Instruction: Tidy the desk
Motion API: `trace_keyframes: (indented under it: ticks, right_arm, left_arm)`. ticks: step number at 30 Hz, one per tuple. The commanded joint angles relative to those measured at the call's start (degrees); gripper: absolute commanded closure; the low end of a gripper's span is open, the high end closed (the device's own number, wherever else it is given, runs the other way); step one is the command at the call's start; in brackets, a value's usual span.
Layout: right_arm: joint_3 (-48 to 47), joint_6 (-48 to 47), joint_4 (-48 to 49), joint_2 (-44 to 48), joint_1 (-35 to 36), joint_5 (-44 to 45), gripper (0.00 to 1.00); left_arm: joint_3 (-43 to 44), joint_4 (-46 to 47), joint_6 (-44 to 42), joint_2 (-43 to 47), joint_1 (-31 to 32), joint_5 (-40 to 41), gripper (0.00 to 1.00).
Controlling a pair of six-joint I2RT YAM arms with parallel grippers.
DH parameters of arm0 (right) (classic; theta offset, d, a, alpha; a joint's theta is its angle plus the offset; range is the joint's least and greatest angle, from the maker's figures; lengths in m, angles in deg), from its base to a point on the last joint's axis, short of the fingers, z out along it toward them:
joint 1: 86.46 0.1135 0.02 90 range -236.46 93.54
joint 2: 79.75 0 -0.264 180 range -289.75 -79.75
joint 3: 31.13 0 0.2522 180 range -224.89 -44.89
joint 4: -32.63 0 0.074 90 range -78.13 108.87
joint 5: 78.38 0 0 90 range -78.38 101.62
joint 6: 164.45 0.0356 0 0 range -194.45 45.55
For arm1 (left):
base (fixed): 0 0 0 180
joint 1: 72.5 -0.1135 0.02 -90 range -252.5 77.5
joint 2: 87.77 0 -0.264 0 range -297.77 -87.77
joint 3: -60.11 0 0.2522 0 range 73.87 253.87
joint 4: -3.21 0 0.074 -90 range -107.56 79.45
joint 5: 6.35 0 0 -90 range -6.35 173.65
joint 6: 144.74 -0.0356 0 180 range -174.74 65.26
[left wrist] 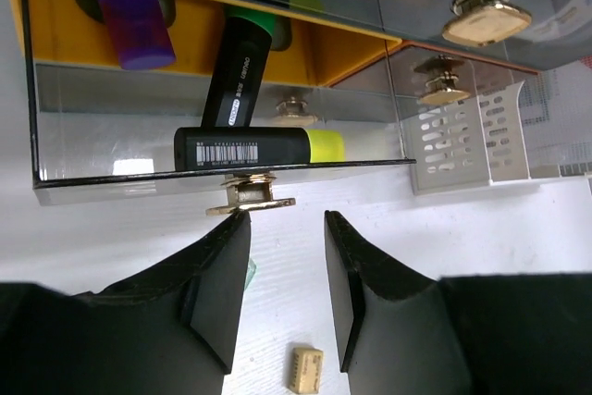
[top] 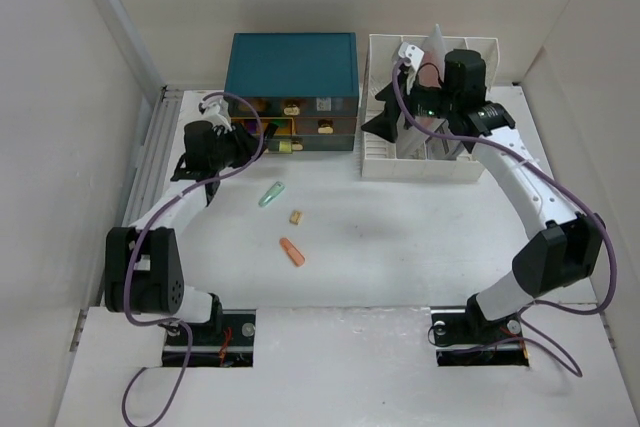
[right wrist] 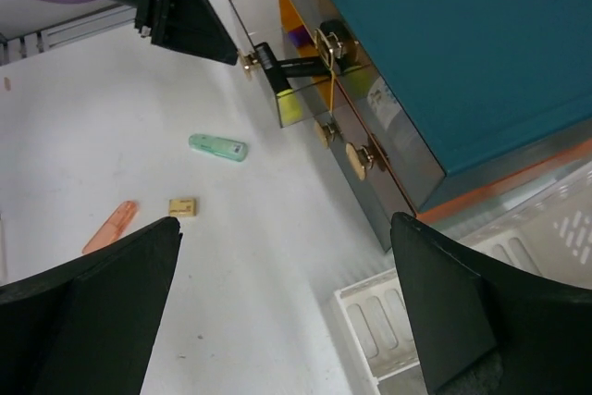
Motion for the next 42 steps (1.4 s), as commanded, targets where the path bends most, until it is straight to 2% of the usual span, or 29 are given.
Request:
trace_keyframes:
  ticks: [1,25,36,42]
  right_arm:
    - [0.5,1.6,4.6,2.2,0.5,-2.9,0.00]
    - [2.6,2.1,6.3,2.8,-0.1,-2.9,0.00]
    - [3.1,2.1,6.8,2.2,-0.1,-2.9,0.00]
    - [3.1,2.1,6.8,1.7,-0.1,-2.9,0.00]
  left_arm:
    - [3.8,1.7,-0.9,-0.6,-0.7,0.2,0.65]
    - [15.5,1.2,-2.0,-15.1,-2.3,4.9,0.65]
    - [18.5,1.2,-2.0,-17.4,-2.3,5.5,0.65]
    - [16.7,1.2,-2.0,-16.7,-2.3,5.5,0.65]
